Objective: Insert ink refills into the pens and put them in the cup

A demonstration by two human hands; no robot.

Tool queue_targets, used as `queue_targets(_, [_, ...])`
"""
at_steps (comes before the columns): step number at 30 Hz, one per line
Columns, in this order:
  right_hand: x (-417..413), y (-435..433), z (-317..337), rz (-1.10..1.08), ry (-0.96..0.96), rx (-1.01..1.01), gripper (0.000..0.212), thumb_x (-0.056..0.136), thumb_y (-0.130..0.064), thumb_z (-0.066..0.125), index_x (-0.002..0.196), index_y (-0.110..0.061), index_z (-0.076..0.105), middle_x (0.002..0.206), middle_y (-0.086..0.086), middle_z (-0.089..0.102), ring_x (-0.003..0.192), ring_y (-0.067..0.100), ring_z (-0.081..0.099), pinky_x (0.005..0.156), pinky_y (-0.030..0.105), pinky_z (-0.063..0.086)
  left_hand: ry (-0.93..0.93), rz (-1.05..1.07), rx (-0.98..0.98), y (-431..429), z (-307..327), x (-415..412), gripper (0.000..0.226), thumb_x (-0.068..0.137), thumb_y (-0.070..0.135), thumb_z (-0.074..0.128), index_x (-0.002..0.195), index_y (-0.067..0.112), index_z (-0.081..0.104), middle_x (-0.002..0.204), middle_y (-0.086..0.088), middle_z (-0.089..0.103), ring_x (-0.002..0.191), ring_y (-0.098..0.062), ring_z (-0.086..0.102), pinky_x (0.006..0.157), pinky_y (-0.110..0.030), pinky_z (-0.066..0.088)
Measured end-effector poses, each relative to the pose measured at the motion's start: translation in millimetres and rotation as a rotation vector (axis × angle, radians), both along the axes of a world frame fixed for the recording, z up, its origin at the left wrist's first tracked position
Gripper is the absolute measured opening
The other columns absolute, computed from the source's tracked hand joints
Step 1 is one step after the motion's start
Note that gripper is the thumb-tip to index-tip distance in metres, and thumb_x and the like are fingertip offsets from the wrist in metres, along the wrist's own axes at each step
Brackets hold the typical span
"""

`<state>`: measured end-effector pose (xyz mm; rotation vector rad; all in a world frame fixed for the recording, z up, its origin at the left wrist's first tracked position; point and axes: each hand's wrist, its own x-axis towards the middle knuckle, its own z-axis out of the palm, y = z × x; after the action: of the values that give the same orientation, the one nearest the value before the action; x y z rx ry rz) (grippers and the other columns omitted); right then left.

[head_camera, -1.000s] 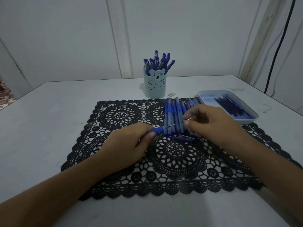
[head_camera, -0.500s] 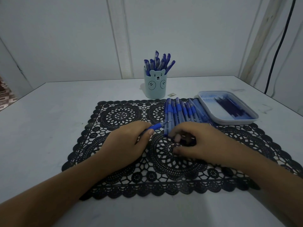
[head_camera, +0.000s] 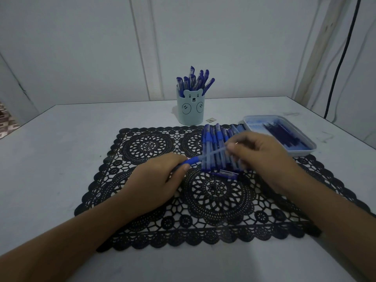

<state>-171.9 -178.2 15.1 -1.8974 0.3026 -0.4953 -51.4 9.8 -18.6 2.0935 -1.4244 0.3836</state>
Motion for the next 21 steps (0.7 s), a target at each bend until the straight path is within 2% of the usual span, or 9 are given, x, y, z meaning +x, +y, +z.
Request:
queue_targets(3, [2,-24,4,-0.193,-0.139,0.285,0.015,0.089,-0.006,0.051,0.078,-0.013,0.059,0.067,-0.002,0.061,0.061,0.010,0.051,0.053,0.021,0.043,0.028,0.065,-0.036,0,0,1,0.041,0.088,0.045,0.033,0.097,0.019,0.063,0.071,0.015,0.055,0.062,-0.004,0.050,0.055,-0.025,0.044])
queue_targets(4, [3,-31,6,-0.297,-0.186,0.302,0.014,0.089,-0.007,0.052,0.078,-0.013,0.058,0.069,-0.001,0.060,0.064,0.011,0.051,0.054,0.022,0.043,0.048,0.087,-0.041,-1,1,1,0.040,0.087,0.045,0.034,0.095,0.019,0.063,0.068,0.014,0.054,0.062,-0.005,0.050,0.054,-0.025,0.043])
queue_targets(5, [3,-38,5,-0.410,-0.220,0.239,0.011,0.088,-0.008,0.054,0.079,-0.014,0.058,0.072,0.000,0.060,0.066,0.012,0.052,0.056,0.021,0.043,0.078,0.112,-0.042,-1,2,1,0.037,0.087,0.045,0.036,0.095,0.020,0.063,0.067,0.013,0.055,0.062,-0.006,0.050,0.054,-0.026,0.043])
queue_targets(7, [2,-44,1,-0.574,-0.243,-0.056,0.004,0.085,-0.010,0.057,0.082,-0.013,0.058,0.076,0.000,0.060,0.069,0.008,0.053,0.062,0.014,0.042,0.137,0.151,-0.036,-3,2,2,0.028,0.091,0.038,0.042,0.093,0.019,0.063,0.066,0.008,0.056,0.065,-0.009,0.050,0.054,-0.026,0.041])
queue_targets(9, [2,-43,-5,-0.610,-0.212,-0.360,0.002,0.085,-0.010,0.056,0.085,-0.012,0.056,0.074,-0.003,0.056,0.064,0.000,0.049,0.059,0.003,0.036,0.168,0.169,-0.024,-3,2,2,0.024,0.094,0.032,0.044,0.092,0.017,0.063,0.066,0.005,0.056,0.069,-0.010,0.050,0.055,-0.027,0.040])
queue_targets(10, [2,-42,-10,-0.594,-0.181,-0.467,0.002,0.086,-0.010,0.055,0.085,-0.011,0.055,0.072,-0.004,0.054,0.061,-0.001,0.047,0.057,0.003,0.036,0.169,0.170,-0.023,-3,3,1,0.026,0.093,0.034,0.043,0.092,0.017,0.063,0.067,0.005,0.056,0.070,-0.010,0.050,0.056,-0.027,0.040])
queue_targets(13, [8,-43,-20,-0.561,-0.073,-0.700,0.005,0.087,-0.012,0.055,0.086,-0.007,0.057,0.074,0.004,0.059,0.056,0.009,0.046,0.052,0.022,0.035,0.187,0.169,-0.019,-2,3,1,0.029,0.091,0.038,0.041,0.092,0.018,0.063,0.069,0.005,0.058,0.066,-0.010,0.050,0.057,-0.028,0.041])
queue_targets(17, [11,-48,-28,-0.549,0.084,-0.928,0.011,0.084,-0.017,0.057,0.087,-0.007,0.059,0.090,0.011,0.060,0.081,0.026,0.052,0.063,0.033,0.041,0.199,0.186,-0.003,-3,3,0,0.022,0.093,0.034,0.045,0.092,0.020,0.062,0.070,0.006,0.058,0.063,-0.007,0.050,0.058,-0.029,0.042])
queue_targets(21, [11,-47,-29,-0.511,0.189,-0.947,0.024,0.085,-0.033,0.057,0.093,-0.011,0.063,0.102,0.010,0.058,0.095,0.028,0.053,0.078,0.041,0.046,0.208,0.189,0.008,-3,5,0,0.018,0.092,0.031,0.047,0.091,0.022,0.062,0.069,0.007,0.057,0.062,-0.007,0.050,0.058,-0.030,0.042])
